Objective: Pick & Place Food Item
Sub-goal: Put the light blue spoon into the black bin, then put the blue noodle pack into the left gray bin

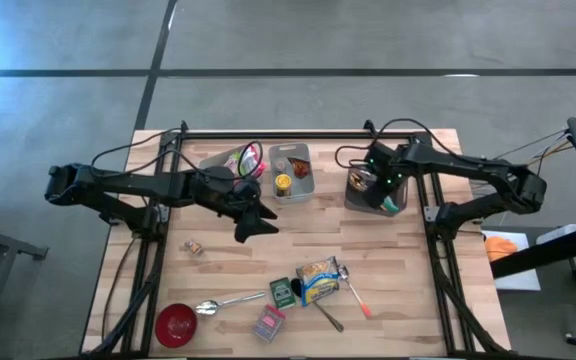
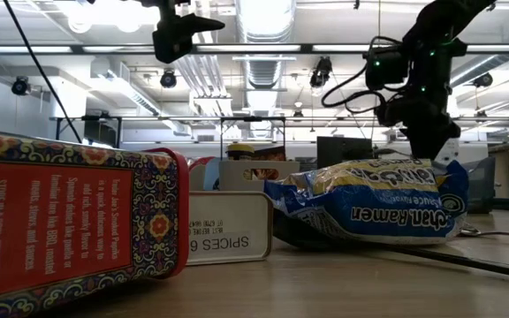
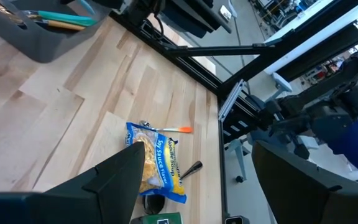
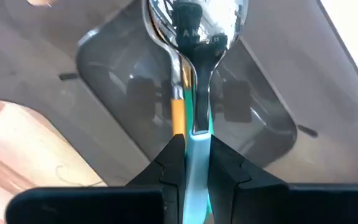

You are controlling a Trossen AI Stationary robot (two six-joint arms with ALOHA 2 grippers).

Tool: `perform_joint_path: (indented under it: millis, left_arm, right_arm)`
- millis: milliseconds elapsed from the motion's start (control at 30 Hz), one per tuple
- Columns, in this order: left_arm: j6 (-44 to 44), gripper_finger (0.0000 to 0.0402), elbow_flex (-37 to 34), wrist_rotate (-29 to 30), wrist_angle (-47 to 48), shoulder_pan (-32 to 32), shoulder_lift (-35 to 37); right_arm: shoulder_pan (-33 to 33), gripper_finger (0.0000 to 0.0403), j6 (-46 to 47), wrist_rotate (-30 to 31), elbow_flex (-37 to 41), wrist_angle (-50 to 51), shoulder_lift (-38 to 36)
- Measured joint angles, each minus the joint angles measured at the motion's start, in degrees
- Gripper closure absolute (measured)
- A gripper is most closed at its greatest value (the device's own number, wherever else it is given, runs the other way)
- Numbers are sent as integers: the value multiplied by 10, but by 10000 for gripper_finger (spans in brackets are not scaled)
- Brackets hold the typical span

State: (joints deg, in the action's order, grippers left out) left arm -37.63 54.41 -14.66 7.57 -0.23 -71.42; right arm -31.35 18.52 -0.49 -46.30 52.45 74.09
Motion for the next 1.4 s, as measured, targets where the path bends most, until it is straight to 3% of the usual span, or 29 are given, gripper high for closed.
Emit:
perform_joint_path:
  millis: [600,900,1400]
  left_arm:
    - [-2,100,0,5,-4,1,0]
    - [0,100,0,5,2,1,0]
    - [3,100,0,5,1,1,0]
  right_arm:
    - [-7,371,-62,-30,-58,17,164]
    - [-7,371,-75,-30,-75,31,206]
    - [-7,208,-59,-39,-113,61,201]
